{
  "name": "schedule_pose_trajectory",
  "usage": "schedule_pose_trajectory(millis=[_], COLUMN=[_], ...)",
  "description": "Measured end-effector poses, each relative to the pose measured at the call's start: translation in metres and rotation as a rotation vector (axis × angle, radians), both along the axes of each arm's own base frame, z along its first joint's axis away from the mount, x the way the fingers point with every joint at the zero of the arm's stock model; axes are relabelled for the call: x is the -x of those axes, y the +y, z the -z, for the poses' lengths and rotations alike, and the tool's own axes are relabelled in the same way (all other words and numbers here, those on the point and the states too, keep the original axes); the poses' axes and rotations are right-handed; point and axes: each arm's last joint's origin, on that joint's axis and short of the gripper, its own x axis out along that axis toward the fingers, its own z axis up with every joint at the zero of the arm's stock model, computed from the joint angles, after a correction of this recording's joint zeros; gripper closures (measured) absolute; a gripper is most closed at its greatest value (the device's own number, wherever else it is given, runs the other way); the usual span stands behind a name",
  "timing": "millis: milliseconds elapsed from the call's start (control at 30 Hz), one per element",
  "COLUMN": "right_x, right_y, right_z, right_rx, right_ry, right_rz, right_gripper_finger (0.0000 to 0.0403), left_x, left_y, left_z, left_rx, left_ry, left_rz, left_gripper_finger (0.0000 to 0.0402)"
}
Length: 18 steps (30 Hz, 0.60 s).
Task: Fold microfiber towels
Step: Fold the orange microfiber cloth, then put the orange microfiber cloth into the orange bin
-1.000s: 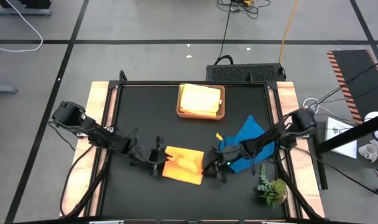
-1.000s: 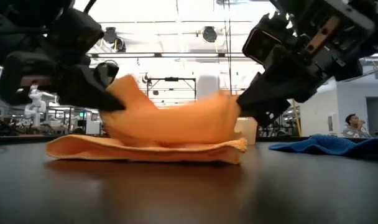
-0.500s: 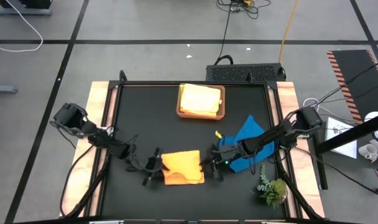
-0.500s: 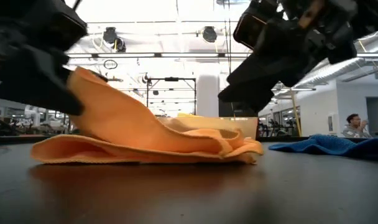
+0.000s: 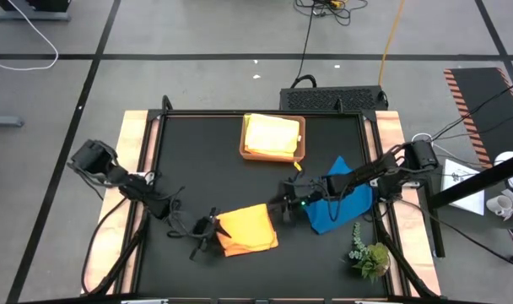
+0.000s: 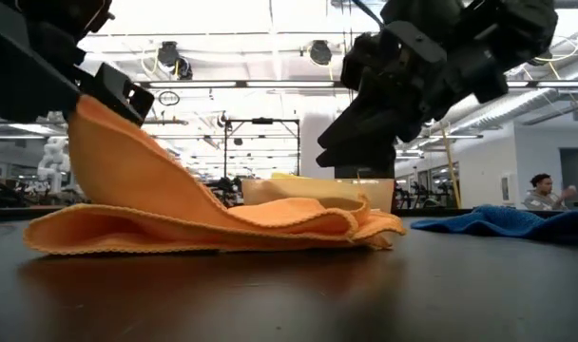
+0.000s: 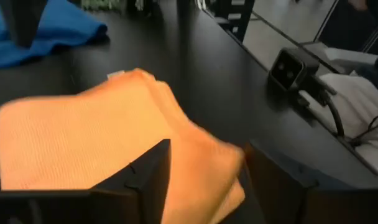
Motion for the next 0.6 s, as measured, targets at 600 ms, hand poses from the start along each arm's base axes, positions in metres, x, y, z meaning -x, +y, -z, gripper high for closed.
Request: schedule_pose_trajectory(millis=[600], right_x=[-0.032], right_y=[-0.024], right_z=[0.009], right_rx=[-0.034], right_ry=[0.057], right_rz=[-0.072], right_gripper_finger=[0.0163], left_x=[0.005], left_y=[0.042], left_z=[-0.032], left_rx=[0.099], left_ry=[0.351], left_rz=[-0.54], left_gripper_finger=[0.0123])
